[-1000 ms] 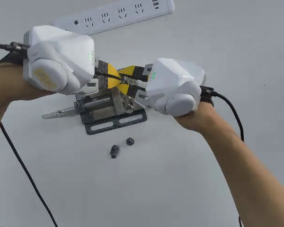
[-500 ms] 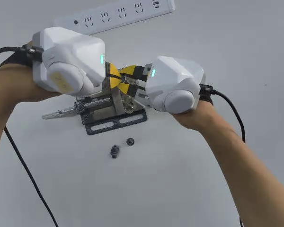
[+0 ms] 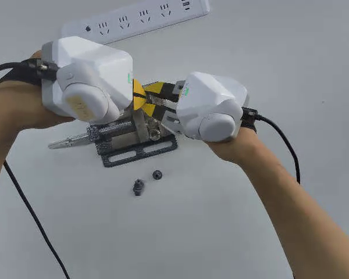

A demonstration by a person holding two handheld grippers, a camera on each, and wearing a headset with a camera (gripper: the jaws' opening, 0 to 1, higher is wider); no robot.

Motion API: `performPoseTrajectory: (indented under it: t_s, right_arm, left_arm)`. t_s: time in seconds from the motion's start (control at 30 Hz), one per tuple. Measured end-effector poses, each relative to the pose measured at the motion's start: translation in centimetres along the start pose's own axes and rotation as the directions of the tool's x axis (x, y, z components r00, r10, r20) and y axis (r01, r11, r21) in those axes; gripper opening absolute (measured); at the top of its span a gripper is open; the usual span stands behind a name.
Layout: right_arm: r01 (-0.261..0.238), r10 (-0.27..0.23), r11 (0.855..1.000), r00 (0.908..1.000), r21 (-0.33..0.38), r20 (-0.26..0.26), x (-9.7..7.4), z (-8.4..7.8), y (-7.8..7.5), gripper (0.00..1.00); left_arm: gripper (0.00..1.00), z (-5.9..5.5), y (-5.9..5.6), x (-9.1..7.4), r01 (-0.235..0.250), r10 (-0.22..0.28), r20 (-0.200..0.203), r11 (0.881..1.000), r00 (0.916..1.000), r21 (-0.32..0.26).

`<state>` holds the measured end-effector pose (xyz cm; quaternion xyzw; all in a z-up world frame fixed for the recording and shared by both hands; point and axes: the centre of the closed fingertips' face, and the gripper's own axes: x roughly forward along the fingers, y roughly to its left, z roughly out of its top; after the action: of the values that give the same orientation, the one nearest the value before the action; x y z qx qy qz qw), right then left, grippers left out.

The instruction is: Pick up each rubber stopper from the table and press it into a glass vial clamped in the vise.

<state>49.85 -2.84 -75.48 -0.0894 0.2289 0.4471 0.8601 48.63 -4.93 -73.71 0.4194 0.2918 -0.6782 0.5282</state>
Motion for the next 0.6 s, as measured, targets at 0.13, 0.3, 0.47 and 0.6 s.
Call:
performPoseTrajectory:
  t_s: [0.13,0.3,0.47,0.6]
  right_arm:
    - [0.001,-0.001,1.0,0.9999,-0.03,-0.01,-0.1,-0.01,0.09,0.1]
    - [0.004,-0.006,0.998,0.9996,-0.058,-0.027,-0.13,-0.06,0.16,0.09]
    - [0.011,-0.012,0.999,0.9998,-0.052,-0.019,-0.08,-0.01,0.17,0.1]
    - [0.015,-0.016,0.999,0.9998,-0.042,-0.012,-0.03,0.01,0.16,0.1]
  left_arm:
    - [0.0,-0.11,0.16,-0.31,-0.007,0.007,-0.005,1.0,1.0,-0.015]
    - [0.0,0.07,0.1,-0.19,-0.005,0.005,0.0,0.999,1.0,-0.054]
    - [0.0,-0.04,0.27,-0.29,-0.022,0.022,-0.002,0.99,0.9998,-0.139]
    - [0.0,-0.54,0.26,-0.22,-0.021,0.02,-0.003,0.978,0.9998,-0.207]
